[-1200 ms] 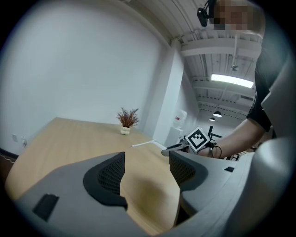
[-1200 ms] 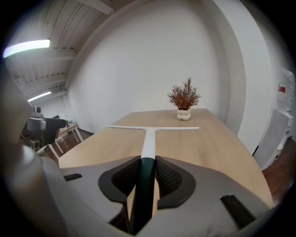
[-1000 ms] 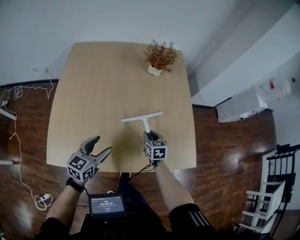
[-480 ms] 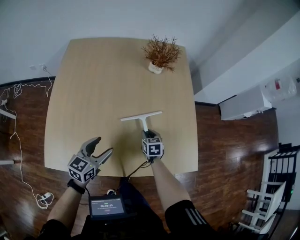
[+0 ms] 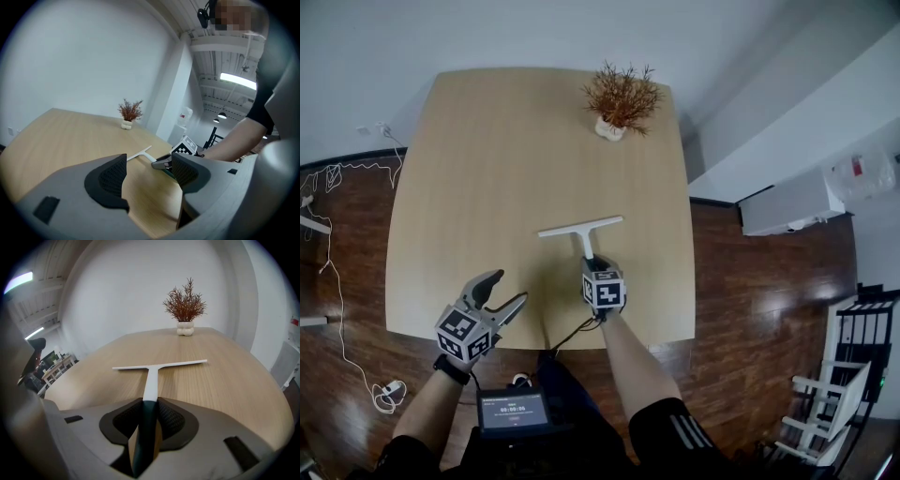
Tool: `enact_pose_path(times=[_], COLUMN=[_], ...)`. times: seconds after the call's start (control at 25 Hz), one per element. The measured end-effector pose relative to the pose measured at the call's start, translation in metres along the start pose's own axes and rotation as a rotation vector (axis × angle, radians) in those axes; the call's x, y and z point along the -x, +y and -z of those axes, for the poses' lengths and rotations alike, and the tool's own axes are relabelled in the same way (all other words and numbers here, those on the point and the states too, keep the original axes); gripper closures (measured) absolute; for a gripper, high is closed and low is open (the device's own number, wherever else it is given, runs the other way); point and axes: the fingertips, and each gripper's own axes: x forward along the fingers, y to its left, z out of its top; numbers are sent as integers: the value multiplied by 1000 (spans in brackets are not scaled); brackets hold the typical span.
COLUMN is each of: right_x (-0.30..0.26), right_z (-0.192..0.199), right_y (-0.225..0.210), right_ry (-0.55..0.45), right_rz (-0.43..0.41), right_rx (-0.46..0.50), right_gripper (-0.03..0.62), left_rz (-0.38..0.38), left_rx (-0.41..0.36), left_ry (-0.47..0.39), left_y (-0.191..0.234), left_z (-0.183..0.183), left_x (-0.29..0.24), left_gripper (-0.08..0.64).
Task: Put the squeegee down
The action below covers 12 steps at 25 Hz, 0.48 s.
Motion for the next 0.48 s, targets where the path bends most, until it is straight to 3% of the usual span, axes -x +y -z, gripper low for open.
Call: enact_pose_path(times=[0.2,0.48], right_x=[7,54], right_z=[-4,-40], right_y=[0,14], right_ry=[-40,-190], right_rz=[-8,-34], right_rx=[-19,7], right_gripper=[457,425], left_rz=[7,16], left_rx=[-8,-23], left_ry=[-5,-27], left_y=[-5,-19], left_z=[-3,-10], left_x=[2,17], left_gripper=[255,255])
